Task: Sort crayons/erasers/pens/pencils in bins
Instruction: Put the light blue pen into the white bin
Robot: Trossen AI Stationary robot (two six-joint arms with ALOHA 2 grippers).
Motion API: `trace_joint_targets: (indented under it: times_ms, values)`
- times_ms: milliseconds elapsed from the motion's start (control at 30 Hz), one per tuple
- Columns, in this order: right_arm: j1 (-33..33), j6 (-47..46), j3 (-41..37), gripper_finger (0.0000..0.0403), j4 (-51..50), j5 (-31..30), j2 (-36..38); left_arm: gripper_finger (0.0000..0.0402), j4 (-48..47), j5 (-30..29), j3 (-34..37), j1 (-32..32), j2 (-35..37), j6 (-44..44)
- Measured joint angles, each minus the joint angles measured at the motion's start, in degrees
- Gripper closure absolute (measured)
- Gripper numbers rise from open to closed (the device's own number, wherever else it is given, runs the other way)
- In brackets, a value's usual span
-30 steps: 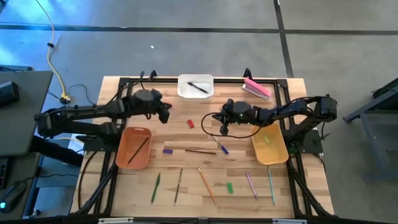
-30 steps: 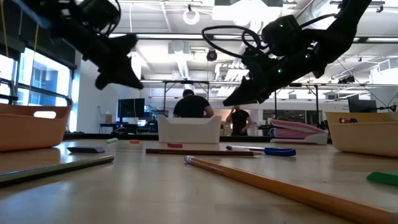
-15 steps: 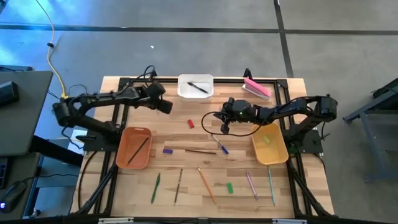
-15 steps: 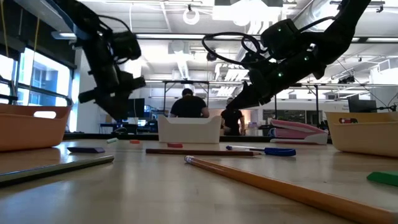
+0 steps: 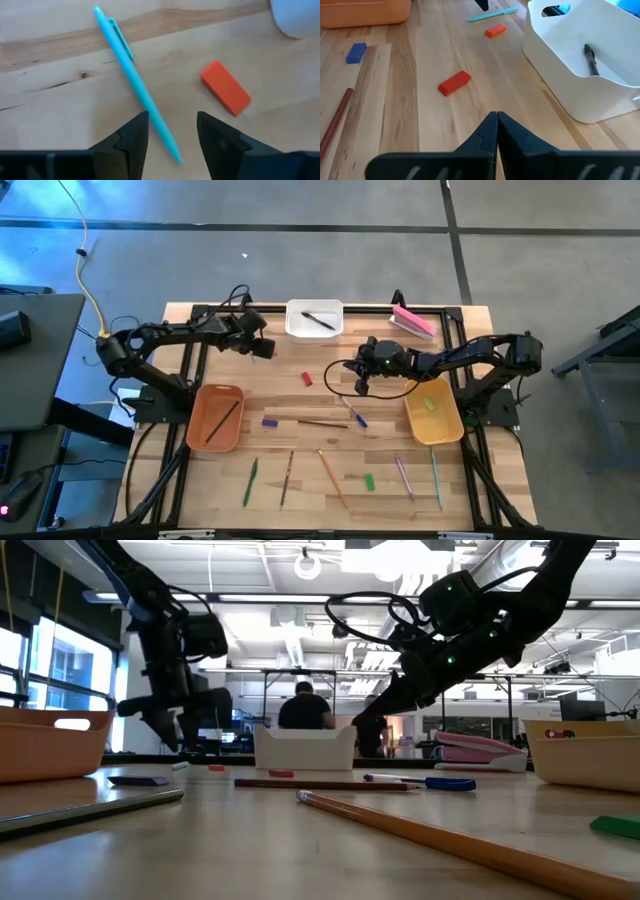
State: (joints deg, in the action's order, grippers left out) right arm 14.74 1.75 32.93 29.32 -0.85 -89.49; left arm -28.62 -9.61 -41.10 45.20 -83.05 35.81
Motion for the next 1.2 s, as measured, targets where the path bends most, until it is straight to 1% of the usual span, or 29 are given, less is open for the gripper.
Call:
trace_joint_targets:
  times_ms: [100,233,367,500,767,867,933,1033,1200]
  values:
    - [0.00,0.29,0.00,0.0403,0.01,0.01,0.00,0.0245,1.31,-0.05,1.22,0.91,-0.52,0.03]
    - [0.00,0.82,0.00,0.0403,0.00,0.01,0.00,0.0245,2.89,1.53,2.03,1.84,-2.88,0.03]
    - [-0.07,0.77,0.00,0.0403,0.00,0.01,0.00,0.0250,3.94,1.02,1.86,1.94,-5.47,-1.48]
    - [-0.15,0.79,0.00,0.0403,0.00,0.01,0.00,0.0276,4.21,-0.72,1.70,0.57,-6.14,-2.97]
    - [-0.15,0.82,0.00,0.0403,0.02,0.01,0.00,0.0362,5.24,-0.31,1.72,0.47,-6.26,-8.84]
    - [-0.15,0.82,0.00,0.0403,0.00,0.01,0.00,0.0389,5.05,-1.24,1.74,0.44,-6.15,-9.70]
    - [-0.15,0.82,0.00,0.0403,0.00,0.01,0.00,0.0395,4.86,-2.50,1.79,0.43,-5.83,-10.18]
    - [-0.15,0.81,0.00,0.0403,0.02,0.01,0.00,0.0394,4.07,-4.90,1.94,0.58,-5.13,-10.57]
    - [-0.15,0.80,0.00,0.0403,0.00,0.01,0.00,0.0394,2.03,-7.87,2.03,0.65,-2.15,-10.77]
